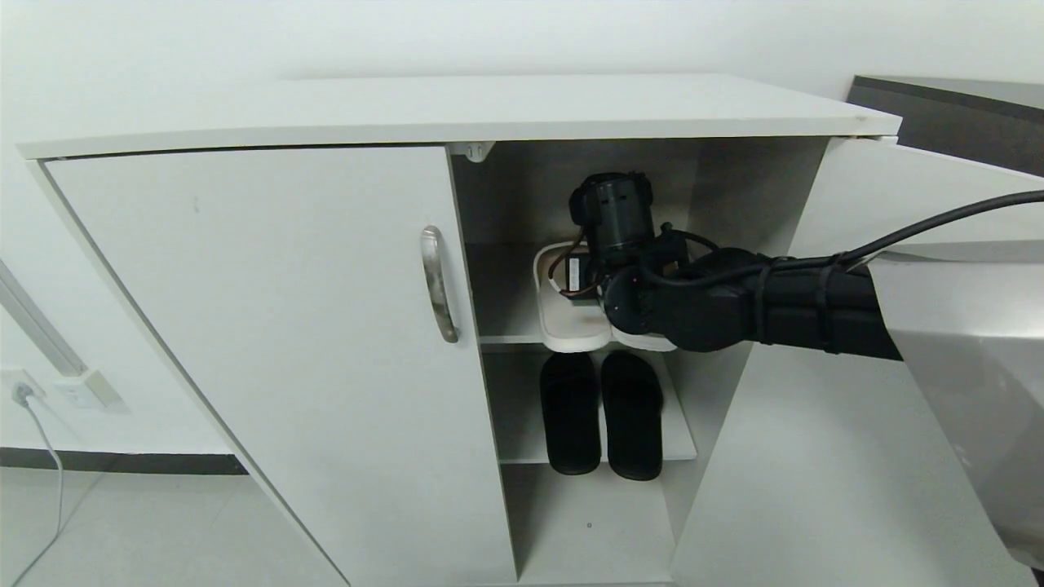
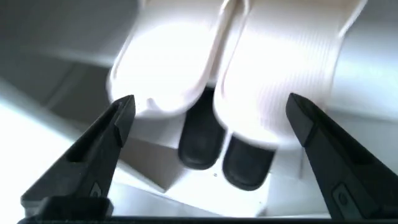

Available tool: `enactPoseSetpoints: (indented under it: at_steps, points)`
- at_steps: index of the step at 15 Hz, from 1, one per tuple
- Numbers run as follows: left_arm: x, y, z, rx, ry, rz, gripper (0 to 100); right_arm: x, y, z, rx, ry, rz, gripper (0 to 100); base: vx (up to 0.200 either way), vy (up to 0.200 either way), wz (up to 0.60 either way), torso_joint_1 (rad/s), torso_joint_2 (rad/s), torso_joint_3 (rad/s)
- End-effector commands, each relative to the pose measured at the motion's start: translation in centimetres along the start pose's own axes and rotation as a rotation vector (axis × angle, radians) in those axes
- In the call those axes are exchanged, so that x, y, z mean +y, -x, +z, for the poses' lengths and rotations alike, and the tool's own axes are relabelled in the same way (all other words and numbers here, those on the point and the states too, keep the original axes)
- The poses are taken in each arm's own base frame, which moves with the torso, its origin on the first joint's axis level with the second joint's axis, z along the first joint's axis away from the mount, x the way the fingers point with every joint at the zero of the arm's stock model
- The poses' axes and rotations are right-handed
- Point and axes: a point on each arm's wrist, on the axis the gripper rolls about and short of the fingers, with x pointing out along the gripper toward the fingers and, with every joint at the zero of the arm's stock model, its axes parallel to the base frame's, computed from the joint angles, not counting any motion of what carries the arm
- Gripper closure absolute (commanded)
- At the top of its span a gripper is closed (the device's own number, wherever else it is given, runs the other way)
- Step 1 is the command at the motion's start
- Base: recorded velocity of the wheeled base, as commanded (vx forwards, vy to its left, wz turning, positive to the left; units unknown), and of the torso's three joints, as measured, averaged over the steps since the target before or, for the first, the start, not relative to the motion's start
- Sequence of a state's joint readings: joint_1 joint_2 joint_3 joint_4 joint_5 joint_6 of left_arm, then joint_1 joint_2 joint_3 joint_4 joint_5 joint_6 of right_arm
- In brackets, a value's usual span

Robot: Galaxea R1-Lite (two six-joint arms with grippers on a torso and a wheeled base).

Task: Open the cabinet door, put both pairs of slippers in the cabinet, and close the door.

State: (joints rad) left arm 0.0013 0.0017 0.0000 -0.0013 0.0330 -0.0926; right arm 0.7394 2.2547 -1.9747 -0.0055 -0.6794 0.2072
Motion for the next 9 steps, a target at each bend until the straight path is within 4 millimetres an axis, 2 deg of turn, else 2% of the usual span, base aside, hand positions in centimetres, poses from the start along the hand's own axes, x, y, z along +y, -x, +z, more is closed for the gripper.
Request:
enactPoseSetpoints:
  at_steps: [1,2,3,6,9]
  points:
    - [0.0,0.0,0.0,0.001,0.001,0.003,100,0.1,-0.1,-0.2,0.004,0.003,-0.001,100,0.0,0.0,0.0,0.0,0.0,0.0]
    - [0.0,0.0,0.0,0.001,0.001,0.003,100,0.1,-0.1,-0.3,0.005,0.003,-0.001,100,0.0,0.0,0.0,0.0,0.0,0.0]
    - [0.0,0.0,0.0,0.001,0.001,0.003,100,0.1,-0.1,-0.3,0.005,0.004,-0.001,0,0.0,0.0,0.0,0.0,0.0,0.0]
    - [0.0,0.0,0.0,0.001,0.001,0.003,100,-0.1,0.4,-0.3,0.02,0.016,-0.001,0,0.0,0.0,0.0,0.0,0.0,0.0]
    - [0.0,0.0,0.0,0.001,0.001,0.003,100,-0.6,3.3,0.7,0.019,0.018,0.026,0,0.0,0.0,0.0,0.0,0.0,0.0]
